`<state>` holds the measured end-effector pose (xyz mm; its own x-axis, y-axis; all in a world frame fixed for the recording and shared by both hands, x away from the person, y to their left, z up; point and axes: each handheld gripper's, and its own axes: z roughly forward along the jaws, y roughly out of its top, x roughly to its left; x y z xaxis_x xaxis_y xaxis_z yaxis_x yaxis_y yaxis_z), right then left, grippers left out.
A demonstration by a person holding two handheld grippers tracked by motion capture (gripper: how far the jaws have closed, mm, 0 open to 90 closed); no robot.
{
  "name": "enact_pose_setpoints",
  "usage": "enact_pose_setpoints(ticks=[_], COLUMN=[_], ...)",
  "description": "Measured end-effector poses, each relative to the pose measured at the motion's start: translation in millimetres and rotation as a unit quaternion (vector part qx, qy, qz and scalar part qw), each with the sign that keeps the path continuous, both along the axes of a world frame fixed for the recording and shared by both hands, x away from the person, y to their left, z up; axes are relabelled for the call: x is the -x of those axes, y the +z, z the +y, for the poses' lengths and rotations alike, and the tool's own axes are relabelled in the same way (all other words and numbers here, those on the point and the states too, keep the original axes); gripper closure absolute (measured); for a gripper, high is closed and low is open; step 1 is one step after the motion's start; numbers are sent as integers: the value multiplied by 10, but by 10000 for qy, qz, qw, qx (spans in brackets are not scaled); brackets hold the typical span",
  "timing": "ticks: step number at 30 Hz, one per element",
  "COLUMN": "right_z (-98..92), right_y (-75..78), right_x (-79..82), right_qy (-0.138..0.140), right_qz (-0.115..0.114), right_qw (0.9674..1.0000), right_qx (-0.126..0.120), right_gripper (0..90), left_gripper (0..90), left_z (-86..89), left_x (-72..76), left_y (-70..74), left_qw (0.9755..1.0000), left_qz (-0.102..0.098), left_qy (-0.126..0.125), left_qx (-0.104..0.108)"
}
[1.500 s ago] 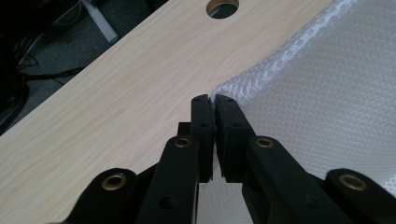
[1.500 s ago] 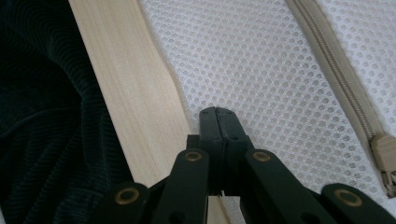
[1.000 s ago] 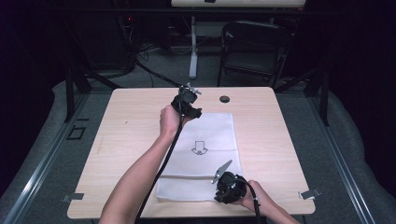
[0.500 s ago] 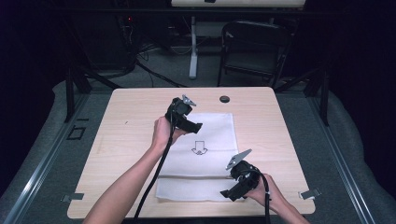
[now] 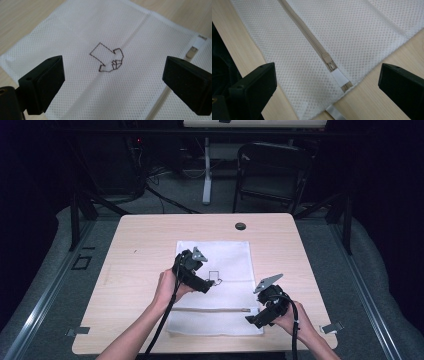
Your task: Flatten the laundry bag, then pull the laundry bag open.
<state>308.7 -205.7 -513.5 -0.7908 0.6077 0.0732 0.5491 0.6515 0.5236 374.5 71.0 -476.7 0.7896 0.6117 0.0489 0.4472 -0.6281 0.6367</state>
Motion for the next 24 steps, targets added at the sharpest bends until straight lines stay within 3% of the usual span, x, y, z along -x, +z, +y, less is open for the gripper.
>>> enact_pose_setpoints(ticks=[7, 11, 14, 20, 24], right_z=[-112, -121, -135, -151, -159], right_y=[18, 27, 26, -8, -26], right_x=[-45, -44, -48, -66, -83], right_qy=[-120, -163, -216, -183, -304], right_qz=[3, -60, -20, 116, 150], right_qw=[9999, 9998, 9997, 9997, 9993], right_qx=[67, 11, 76, 144, 134], right_gripper=[21, 40, 59, 91, 166], left_gripper=[40, 42, 41, 44, 61], left_z=[84, 94, 96, -5, -112], left_x=[65, 88, 88, 116, 148], left_y=[-72, -101, -99, -146, -205], left_qw=[9997, 9998, 9997, 9995, 9989], left_qz=[203, 159, 179, 187, 264], left_qy=[-33, -46, -53, -213, -377], left_qx=[104, 73, 176, 154, 122])
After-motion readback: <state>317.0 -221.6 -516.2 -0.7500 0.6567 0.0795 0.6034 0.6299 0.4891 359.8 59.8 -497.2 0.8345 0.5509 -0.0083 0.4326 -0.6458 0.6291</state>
